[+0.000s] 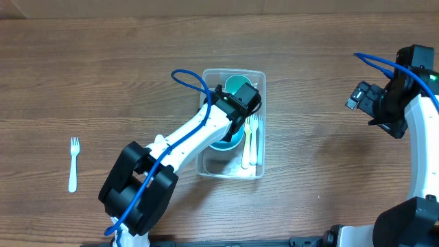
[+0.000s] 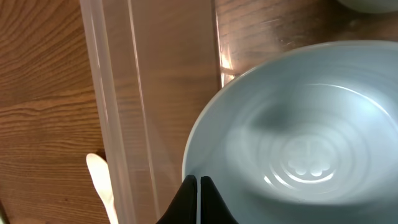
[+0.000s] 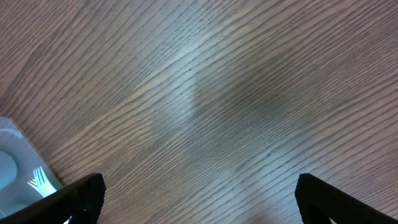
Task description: Pack container
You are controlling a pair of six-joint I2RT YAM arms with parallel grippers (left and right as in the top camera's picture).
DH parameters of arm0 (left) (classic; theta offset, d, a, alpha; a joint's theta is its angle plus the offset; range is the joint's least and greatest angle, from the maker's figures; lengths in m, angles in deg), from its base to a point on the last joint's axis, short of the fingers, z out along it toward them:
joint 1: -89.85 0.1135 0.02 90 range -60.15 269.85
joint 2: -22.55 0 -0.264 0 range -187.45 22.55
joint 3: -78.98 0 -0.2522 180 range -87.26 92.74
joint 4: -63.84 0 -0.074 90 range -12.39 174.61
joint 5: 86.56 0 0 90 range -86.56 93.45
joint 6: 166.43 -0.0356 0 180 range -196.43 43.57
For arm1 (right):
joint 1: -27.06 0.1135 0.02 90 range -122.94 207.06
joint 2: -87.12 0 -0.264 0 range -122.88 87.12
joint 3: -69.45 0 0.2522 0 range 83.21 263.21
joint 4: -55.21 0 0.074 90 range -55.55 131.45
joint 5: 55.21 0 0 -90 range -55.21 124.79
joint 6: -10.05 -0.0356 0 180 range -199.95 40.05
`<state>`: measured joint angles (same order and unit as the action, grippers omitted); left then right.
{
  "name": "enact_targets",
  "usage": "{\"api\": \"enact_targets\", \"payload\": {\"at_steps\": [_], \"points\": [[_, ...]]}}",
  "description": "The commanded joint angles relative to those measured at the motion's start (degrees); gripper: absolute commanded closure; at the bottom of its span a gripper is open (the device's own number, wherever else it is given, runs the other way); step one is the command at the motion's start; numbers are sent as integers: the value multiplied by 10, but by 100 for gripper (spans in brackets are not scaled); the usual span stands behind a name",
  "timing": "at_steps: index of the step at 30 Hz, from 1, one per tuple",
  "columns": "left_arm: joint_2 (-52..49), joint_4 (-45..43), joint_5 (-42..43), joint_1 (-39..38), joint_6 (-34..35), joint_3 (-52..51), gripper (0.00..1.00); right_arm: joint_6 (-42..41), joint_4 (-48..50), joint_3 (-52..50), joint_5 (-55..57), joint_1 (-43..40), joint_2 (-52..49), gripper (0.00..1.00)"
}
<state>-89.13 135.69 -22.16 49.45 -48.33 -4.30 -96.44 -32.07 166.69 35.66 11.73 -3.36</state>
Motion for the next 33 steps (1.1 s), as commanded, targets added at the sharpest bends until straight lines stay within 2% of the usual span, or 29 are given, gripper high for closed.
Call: {"api": "enact_targets", "payload": {"at_steps": [1, 9, 12, 15, 17, 18, 19, 21, 22, 24, 27, 29, 33], "points": [[2, 2, -10, -3, 4, 13, 96, 0, 1, 13, -1, -1, 18, 0], [8, 31, 88, -3, 2, 133, 96, 0, 1, 13, -1, -1, 18, 0], [18, 64, 80, -3, 10, 192, 96, 0, 2, 13, -1, -1, 18, 0], [36, 105, 55, 23, 57, 242, 96, 0, 2, 13, -1, -1, 18, 0], [53, 125, 55, 60, 76, 259, 87, 0, 1, 13, -1, -1, 18, 0], [63, 133, 56, 83, 84, 262, 79, 0, 1, 13, -1, -1, 18, 0], [73, 141, 57, 111, 92, 263, 64, 0, 2, 13, -1, -1, 18, 0], [87, 166, 64, 172, 94, 263, 5, 0, 2, 13, -1, -1, 18, 0], [90, 178, 64, 199, 94, 263, 0, 0, 1, 13, -1, -1, 18, 0], [90, 203, 80, 261, 82, 263, 0, 0, 1, 13, -1, -1, 18, 0], [89, 228, 154, 317, 34, 259, 0, 0, 1, 13, -1, -1, 18, 0], [90, 252, 188, 338, 14, 259, 0, 0, 2, 13, -1, -1, 18, 0], [111, 308, 177, 334, 15, 246, 0, 0, 1, 13, -1, -1, 18, 0]]}}
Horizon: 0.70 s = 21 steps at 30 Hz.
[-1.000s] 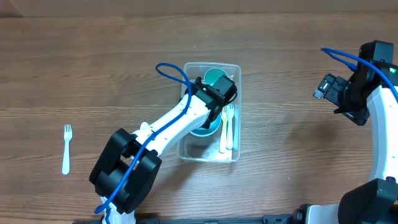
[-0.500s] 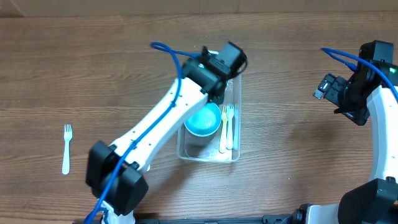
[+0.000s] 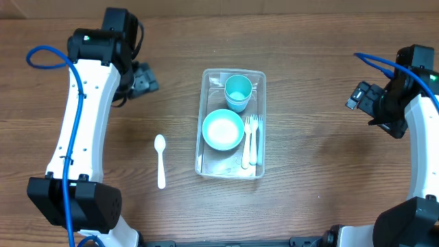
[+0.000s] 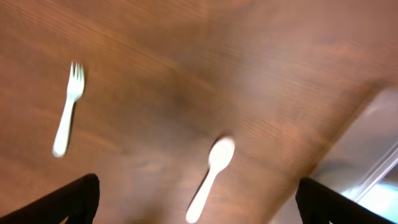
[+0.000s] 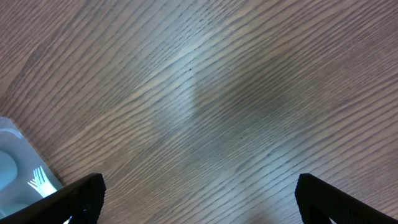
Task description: Pack container
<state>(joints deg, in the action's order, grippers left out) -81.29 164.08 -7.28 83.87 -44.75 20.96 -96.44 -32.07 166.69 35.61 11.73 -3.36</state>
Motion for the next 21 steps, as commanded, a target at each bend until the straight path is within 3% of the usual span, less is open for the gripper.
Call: {"api": "enact_targets", "payload": {"at_steps": [1, 6, 12, 16, 21], "points": [[45, 32, 28, -15, -19, -14, 0, 0, 1, 13, 0, -1, 18, 0], [183, 24, 45, -45, -4, -114, 0, 0, 2, 13, -1, -1, 18, 0], [359, -95, 48, -70, 33, -407, 0, 0, 2, 13, 0, -1, 18, 0], [367, -216, 48, -65, 52, -558, 0, 0, 1, 13, 0, -1, 18, 0], [309, -301, 45, -63, 63, -600, 3, 0, 1, 13, 0, -1, 18, 0]]}}
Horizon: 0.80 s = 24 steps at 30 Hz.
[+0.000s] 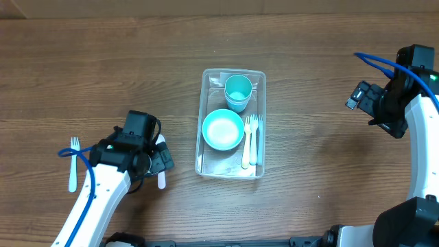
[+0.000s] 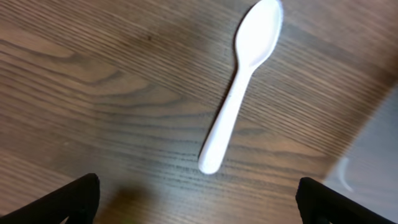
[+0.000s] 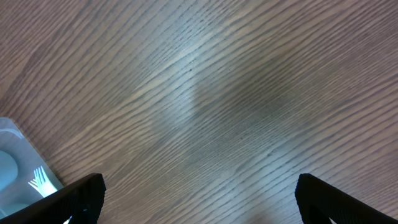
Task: Pack container
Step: 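Lower left gripper onto the white spoon and grasp it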
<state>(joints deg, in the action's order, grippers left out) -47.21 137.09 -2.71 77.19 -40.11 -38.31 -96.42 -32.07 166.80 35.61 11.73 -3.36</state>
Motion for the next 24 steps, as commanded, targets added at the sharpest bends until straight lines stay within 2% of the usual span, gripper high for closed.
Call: {"api": "enact_targets", "payload": {"at_steps": [1, 5, 8, 11, 13, 21, 24], "points": [[-44, -43, 0, 4, 16, -7, 4, 0, 1, 12, 0, -1, 18, 0], [-125, -91, 2, 4, 16, -7, 11, 0, 1, 12, 0, -1, 18, 0], [-179, -127, 2, 4, 4, -7, 22, 0, 1, 12, 0, -1, 18, 0], [-223, -155, 24, 4, -28, -7, 34, 0, 2, 12, -1, -1, 18, 0], [-242, -173, 39, 4, -52, -7, 37, 0, 1, 12, -1, -1, 18, 0], [-255, -193, 43, 4, -117, -7, 51, 0, 1, 12, 0, -1, 18, 0], [-255, -191, 48, 4, -120, -7, 61, 0, 1, 12, -1, -1, 18, 0]]}}
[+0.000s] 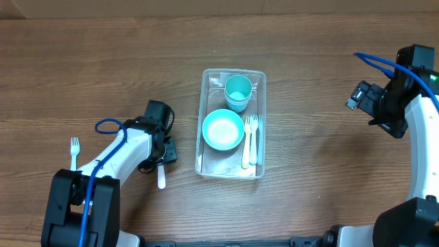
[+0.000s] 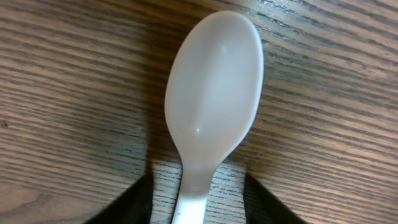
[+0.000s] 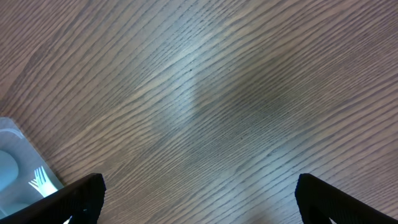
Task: Pack container
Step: 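Lower left gripper onto the white spoon and grasp it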
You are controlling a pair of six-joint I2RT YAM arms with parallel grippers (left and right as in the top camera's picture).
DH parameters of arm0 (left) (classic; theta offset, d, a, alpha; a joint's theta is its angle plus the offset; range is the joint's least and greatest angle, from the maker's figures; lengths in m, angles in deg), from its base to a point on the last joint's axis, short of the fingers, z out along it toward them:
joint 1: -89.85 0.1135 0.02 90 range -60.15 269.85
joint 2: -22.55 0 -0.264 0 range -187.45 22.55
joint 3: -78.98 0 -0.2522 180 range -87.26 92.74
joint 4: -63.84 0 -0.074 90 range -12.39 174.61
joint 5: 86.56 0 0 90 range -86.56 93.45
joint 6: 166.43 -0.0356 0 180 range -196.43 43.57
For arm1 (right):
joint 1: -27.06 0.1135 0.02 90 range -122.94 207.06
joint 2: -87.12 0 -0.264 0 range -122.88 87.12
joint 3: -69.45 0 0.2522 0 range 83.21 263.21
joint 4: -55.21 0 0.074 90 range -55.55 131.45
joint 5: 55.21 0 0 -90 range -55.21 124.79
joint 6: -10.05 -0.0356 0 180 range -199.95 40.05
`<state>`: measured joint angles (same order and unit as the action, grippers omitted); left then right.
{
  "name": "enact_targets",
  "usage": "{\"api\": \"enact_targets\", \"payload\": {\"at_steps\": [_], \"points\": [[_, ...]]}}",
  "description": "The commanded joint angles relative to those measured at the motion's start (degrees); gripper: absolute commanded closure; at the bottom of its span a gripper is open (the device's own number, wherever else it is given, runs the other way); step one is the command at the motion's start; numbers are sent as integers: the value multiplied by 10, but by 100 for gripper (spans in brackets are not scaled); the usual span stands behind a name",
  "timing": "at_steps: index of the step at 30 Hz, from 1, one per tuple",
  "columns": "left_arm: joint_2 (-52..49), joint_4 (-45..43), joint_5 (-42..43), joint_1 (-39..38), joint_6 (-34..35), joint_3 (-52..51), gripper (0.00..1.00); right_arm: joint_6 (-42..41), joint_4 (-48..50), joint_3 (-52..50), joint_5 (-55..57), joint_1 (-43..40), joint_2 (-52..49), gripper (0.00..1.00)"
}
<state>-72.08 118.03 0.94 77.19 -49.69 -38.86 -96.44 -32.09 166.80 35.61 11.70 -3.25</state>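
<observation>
A clear plastic container (image 1: 206, 161) sits mid-table. It holds a teal cup (image 1: 238, 89), a light blue bowl (image 1: 223, 130) and white cutlery (image 1: 251, 140) along its right wall. Left of it a white spoon (image 2: 211, 99) lies on the wood, its handle end (image 1: 161, 180) showing below the arm. My left gripper (image 2: 198, 200) is down on the table, open, one black finger on each side of the spoon's neck with a gap on both sides. A white fork (image 1: 74, 146) lies farther left. My right gripper (image 3: 199, 199) hangs open over bare wood at the far right.
The wooden table (image 1: 322, 171) spreads to all sides of the container. My left arm (image 1: 120, 158) lies across the table between the fork and the spoon. The container's corner (image 3: 12, 155) shows at the left edge of the right wrist view.
My left gripper has come down from a height above the spoon to the table. Its open fingers now stand astride the spoon's neck. The right arm has not moved.
My left gripper was inside the container with its fingers close together at the bowl's rim. Then it was open, up at the back left, with the bowl lying in the container. Then it hung open over the spoon, and now it straddles the spoon at the table.
</observation>
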Motion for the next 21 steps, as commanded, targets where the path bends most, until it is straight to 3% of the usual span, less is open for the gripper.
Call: {"api": "enact_targets", "payload": {"at_steps": [1, 8, 11, 21], "points": [[-6, 0, 13, 4, -24, -2, 67, 0, 2, 12, 0, -1, 17, 0], [-6, 6, 26, 4, -24, 3, 90, 0, 2, 12, 0, -1, 17, 0], [-5, 37, 24, 4, -34, 34, 95, 0, 2, 12, -1, -1, 17, 0], [0, 236, 2, -3, -51, 298, 96, 0, 2, 12, -1, -1, 17, 0]]}}
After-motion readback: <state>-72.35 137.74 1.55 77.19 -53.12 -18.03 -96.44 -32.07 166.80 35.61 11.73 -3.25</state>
